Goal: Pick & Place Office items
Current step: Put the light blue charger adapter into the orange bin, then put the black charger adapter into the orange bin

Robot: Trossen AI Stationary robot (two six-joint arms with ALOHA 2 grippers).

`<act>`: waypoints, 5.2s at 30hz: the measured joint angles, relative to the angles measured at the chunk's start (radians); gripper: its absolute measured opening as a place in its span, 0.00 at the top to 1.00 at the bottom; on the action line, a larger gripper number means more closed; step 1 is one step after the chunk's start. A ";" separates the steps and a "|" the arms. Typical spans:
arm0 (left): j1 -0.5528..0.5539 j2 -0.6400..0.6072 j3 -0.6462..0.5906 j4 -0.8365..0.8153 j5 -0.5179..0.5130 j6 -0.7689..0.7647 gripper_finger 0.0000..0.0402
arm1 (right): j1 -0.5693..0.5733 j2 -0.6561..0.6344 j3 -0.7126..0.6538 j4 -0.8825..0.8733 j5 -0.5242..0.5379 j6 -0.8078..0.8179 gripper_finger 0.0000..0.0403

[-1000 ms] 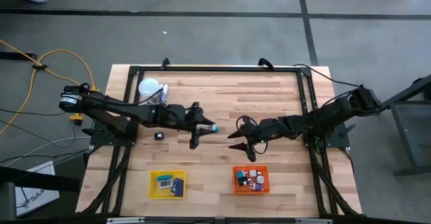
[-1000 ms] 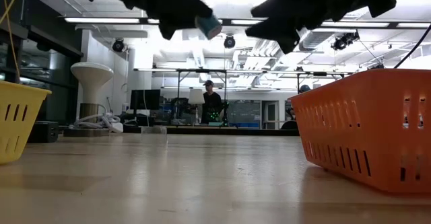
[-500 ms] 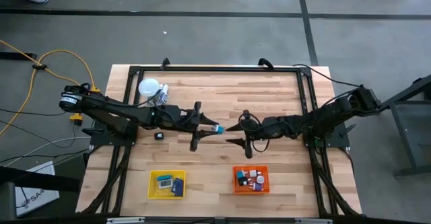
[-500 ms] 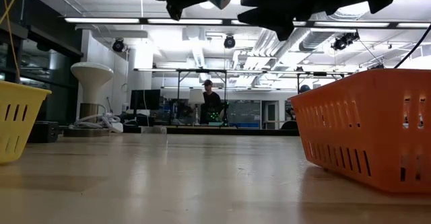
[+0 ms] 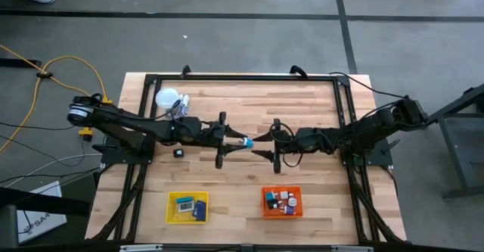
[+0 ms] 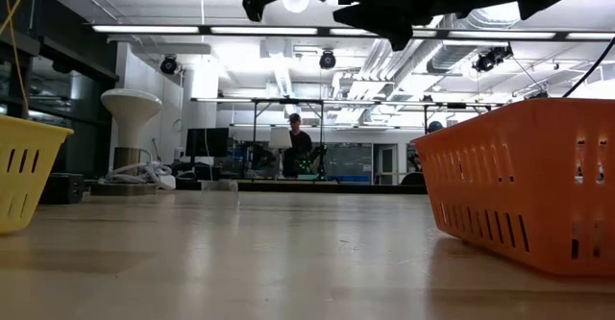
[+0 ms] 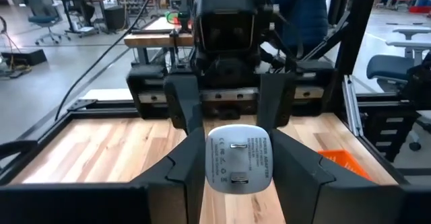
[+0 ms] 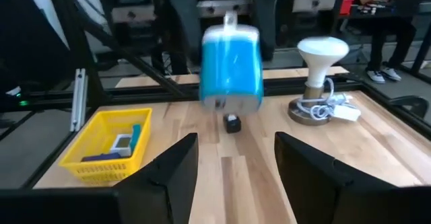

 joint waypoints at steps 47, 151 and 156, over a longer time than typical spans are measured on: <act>0.013 0.090 0.000 0.114 -0.025 0.025 0.66 | -0.010 0.000 0.000 0.058 -0.020 -0.025 0.69; -0.022 0.090 0.000 0.153 0.006 -0.035 0.44 | 0.554 0.135 0.000 -0.575 0.085 0.917 0.58; -0.022 0.090 0.000 0.153 0.006 -0.035 0.44 | 0.554 0.135 0.000 -0.574 0.086 0.910 0.58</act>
